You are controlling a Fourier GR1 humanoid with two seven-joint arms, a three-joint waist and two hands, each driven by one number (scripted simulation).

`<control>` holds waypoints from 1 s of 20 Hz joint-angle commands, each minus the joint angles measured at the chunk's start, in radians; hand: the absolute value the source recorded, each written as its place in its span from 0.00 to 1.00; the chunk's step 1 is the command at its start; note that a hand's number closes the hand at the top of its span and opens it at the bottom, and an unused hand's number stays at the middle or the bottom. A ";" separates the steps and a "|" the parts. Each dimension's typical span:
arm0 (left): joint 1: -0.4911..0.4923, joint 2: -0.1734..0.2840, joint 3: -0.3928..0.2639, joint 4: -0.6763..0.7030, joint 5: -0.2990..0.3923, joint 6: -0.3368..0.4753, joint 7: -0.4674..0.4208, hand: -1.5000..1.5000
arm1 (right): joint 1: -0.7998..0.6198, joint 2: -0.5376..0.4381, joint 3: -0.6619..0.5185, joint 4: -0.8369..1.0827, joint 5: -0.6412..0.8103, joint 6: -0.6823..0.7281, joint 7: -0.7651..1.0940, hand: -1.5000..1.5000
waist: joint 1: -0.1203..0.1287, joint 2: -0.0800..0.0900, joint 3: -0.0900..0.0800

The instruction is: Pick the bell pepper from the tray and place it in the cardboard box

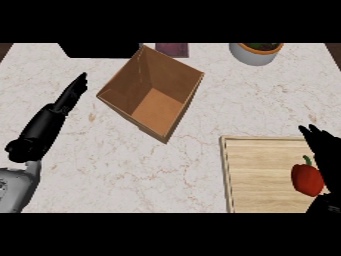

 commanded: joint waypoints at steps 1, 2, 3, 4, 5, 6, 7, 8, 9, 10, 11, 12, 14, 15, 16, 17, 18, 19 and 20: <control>-0.054 -0.034 0.010 0.008 -0.021 0.008 0.062 0.50 | -0.031 0.042 -0.011 0.064 0.042 0.066 0.060 0.00 | -0.005 0.000 0.000; -0.001 0.002 0.041 -0.020 0.007 -0.037 0.026 0.50 | -0.022 0.023 -0.044 0.041 0.021 0.097 0.061 0.00 | -0.004 -0.001 0.000; -0.022 -0.035 0.033 0.068 -0.032 -0.007 -0.033 0.50 | 0.000 0.084 0.041 0.084 0.115 0.033 0.052 0.00 | -0.006 0.001 0.000; 0.020 -0.050 -0.018 -0.111 -0.058 0.030 0.090 0.50 | 0.029 0.068 0.007 0.077 0.113 0.029 0.020 0.00 | -0.003 -0.003 0.001; 0.038 -0.010 0.039 -0.033 -0.027 -0.036 0.009 0.50 | 0.064 0.049 -0.035 0.065 0.098 0.040 -0.002 0.00 | -0.007 -0.002 0.001; 0.045 -0.002 0.058 -0.062 -0.007 -0.065 0.016 0.50 | 0.087 0.072 -0.029 0.048 0.119 0.037 -0.013 0.00 | -0.007 -0.002 0.001; 0.067 -0.029 0.044 -0.079 -0.041 -0.033 0.011 0.50 | 0.023 0.070 -0.107 0.131 0.063 0.068 -0.091 0.00 | -0.003 -0.001 0.001; 0.065 -0.028 0.068 -0.044 -0.039 -0.062 -0.003 0.50 | 0.047 0.137 -0.035 0.089 0.152 0.054 -0.047 0.00 | -0.005 -0.001 0.001; 0.041 -0.049 0.059 0.007 -0.063 -0.046 -0.029 0.50 | 0.111 0.113 -0.049 -0.002 0.121 0.079 -0.009 0.00 | -0.012 -0.002 0.000; 0.035 -0.064 0.050 -0.044 -0.070 -0.053 0.034 0.50 | 0.083 0.137 -0.074 0.093 0.150 0.059 -0.092 0.00 | -0.007 -0.001 0.001; 0.040 -0.063 0.062 -0.019 -0.068 -0.056 -0.012 0.50 | 0.015 0.143 -0.101 0.177 0.121 0.093 -0.114 0.00 | -0.004 0.000 0.001; 0.051 -0.048 0.077 -0.056 -0.065 -0.078 0.004 0.50 | 0.050 0.162 -0.086 0.167 0.158 0.079 -0.120 0.00 | -0.004 -0.001 0.001; 0.052 -0.104 0.051 -0.033 -0.106 -0.044 -0.003 0.50 | 0.095 0.193 -0.070 0.134 0.215 0.051 -0.101 0.00 | -0.008 -0.001 0.001; -0.017 -0.062 0.103 -0.009 -0.067 -0.085 0.046 0.50 | 0.048 0.208 -0.056 0.126 0.206 0.124 -0.038 0.00 | -0.007 -0.001 0.000; 0.012 -0.102 0.055 -0.080 -0.113 -0.036 0.074 0.50 | 0.066 0.216 -0.054 0.221 0.256 0.041 -0.119 0.00 | -0.004 -0.001 0.001; -0.019 -0.078 0.099 0.007 -0.080 -0.083 0.038 0.50 | 0.087 0.238 -0.021 0.198 0.291 0.043 -0.076 0.00 | -0.008 0.000 0.001; -0.008 -0.115 0.069 0.001 -0.120 -0.063 0.030 0.50 | 0.057 0.255 -0.054 0.228 0.294 0.052 -0.096 0.00 | -0.007 0.000 0.001; 0.084 -0.103 0.077 -0.025 -0.124 -0.062 -0.051 0.50 | 0.082 0.186 -0.117 0.220 0.252 0.082 -0.147 0.00 | -0.006 -0.001 0.000; 0.064 -0.111 0.071 -0.057 -0.120 -0.063 0.013 0.50 | 0.185 0.160 -0.107 0.168 0.293 0.027 -0.171 0.00 | -0.011 -0.002 0.001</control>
